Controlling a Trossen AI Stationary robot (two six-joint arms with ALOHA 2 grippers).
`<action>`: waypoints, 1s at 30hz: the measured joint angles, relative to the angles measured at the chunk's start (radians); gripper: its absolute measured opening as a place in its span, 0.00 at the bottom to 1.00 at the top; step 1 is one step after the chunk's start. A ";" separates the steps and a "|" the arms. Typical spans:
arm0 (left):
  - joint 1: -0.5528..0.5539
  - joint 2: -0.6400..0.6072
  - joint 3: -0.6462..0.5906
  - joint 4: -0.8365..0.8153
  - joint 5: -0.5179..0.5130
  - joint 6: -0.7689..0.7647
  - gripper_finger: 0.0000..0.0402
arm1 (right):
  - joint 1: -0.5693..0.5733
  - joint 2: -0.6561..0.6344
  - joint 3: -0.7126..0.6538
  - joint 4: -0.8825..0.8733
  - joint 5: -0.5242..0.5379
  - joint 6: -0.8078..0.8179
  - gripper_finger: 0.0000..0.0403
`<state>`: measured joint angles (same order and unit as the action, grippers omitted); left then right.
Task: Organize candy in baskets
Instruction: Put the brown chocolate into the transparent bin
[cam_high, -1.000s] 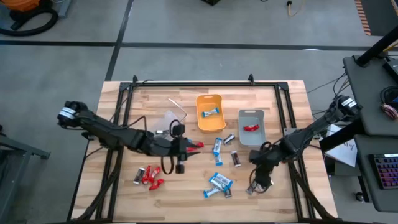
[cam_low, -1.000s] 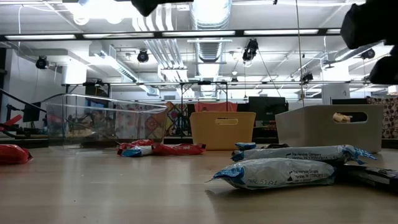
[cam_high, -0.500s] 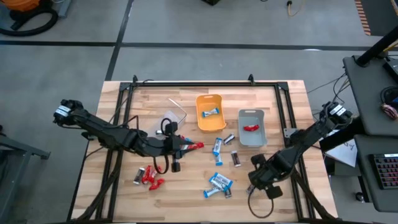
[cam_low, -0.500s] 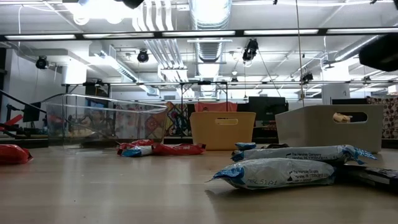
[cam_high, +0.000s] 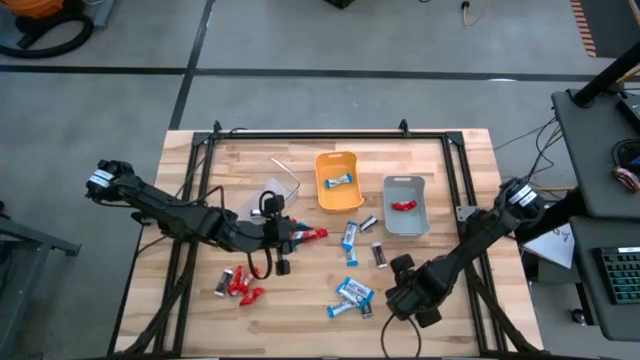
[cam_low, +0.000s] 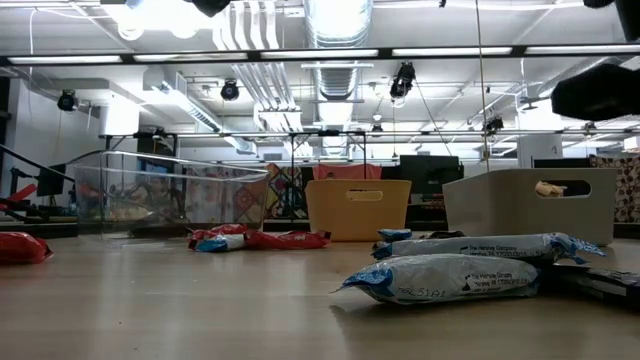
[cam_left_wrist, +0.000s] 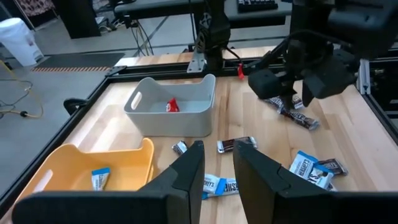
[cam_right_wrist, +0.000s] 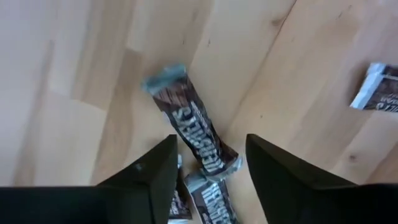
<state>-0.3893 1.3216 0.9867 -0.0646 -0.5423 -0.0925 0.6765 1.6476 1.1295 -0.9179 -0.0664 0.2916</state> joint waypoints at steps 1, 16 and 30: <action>0.000 0.000 0.000 -0.002 0.000 0.000 0.17 | 0.002 0.013 0.002 -0.009 0.000 -0.004 0.47; 0.000 0.000 0.000 -0.011 0.000 0.000 0.17 | 0.009 0.104 -0.017 -0.010 0.015 -0.033 0.46; 0.000 0.001 -0.001 -0.011 0.001 -0.003 0.17 | 0.004 0.099 -0.028 0.042 0.020 -0.073 0.15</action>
<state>-0.3893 1.3223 0.9855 -0.0758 -0.5415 -0.0956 0.6804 1.7468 1.1019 -0.8760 -0.0459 0.2181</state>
